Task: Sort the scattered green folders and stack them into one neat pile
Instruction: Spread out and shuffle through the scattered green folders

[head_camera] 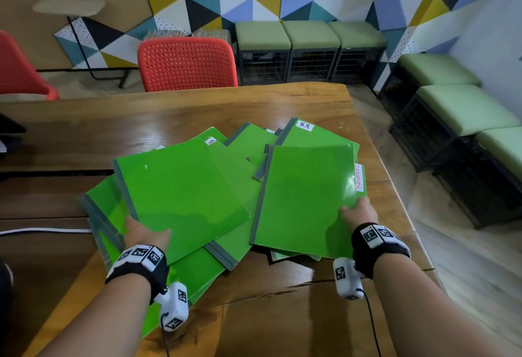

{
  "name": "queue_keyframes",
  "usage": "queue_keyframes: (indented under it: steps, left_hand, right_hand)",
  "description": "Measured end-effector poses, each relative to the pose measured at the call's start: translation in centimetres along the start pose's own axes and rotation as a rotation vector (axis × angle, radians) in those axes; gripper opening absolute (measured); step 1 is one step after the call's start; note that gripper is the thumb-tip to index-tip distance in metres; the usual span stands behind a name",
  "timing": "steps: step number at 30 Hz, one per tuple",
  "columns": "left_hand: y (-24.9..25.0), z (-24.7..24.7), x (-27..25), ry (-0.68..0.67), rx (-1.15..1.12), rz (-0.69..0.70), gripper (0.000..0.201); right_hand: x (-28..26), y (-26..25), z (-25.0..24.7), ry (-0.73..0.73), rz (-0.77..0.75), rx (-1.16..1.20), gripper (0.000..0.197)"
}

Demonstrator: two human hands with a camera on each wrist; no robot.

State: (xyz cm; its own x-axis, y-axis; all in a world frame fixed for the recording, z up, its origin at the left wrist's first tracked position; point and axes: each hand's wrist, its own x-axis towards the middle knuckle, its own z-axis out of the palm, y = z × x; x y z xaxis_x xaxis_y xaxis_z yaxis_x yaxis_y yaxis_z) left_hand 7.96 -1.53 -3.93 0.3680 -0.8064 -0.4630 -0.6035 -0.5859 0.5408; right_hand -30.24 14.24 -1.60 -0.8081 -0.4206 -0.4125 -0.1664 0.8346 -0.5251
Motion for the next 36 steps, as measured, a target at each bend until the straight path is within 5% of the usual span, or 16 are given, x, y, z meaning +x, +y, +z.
queue_keyframes:
  steps: [4,10,16,22,26,31,36]
  left_hand:
    - [-1.3,-1.0,-0.2,0.032,-0.133,0.071,0.067]
    - [-2.7,-2.2,-1.0,-0.097,-0.207,0.135,0.065]
    - [-3.4,-1.1,-2.6,-0.325,-0.482,0.114,0.069]
    - [-1.9,-0.5,-4.1,-0.619,-0.542,0.041,0.045]
    - [0.0,0.5,-1.9,-0.456,-0.29,0.059,0.051]
    - [2.6,2.2,-0.4,-0.46,-0.215,-0.002,0.049]
    - [3.1,2.4,0.7,-0.139,0.321,0.143,0.063]
  right_hand:
    - [-2.4,-3.6,-1.7,0.023,-0.162,0.199,0.044]
    - [-5.1,-7.4,0.6,-0.086,-0.382,0.176,0.048]
    - [-6.5,-6.9,7.0,-0.282,-0.304,0.177,0.05]
    - [-5.8,-5.2,7.9,-0.379,-0.129,0.303,0.055]
    - [-4.4,-3.8,6.7,-0.307,-0.124,0.205,0.058]
    - [-2.4,-1.8,5.6,-0.182,-0.094,0.091,0.06]
    - [-0.9,0.5,5.3,-0.121,-0.025,0.1,0.059]
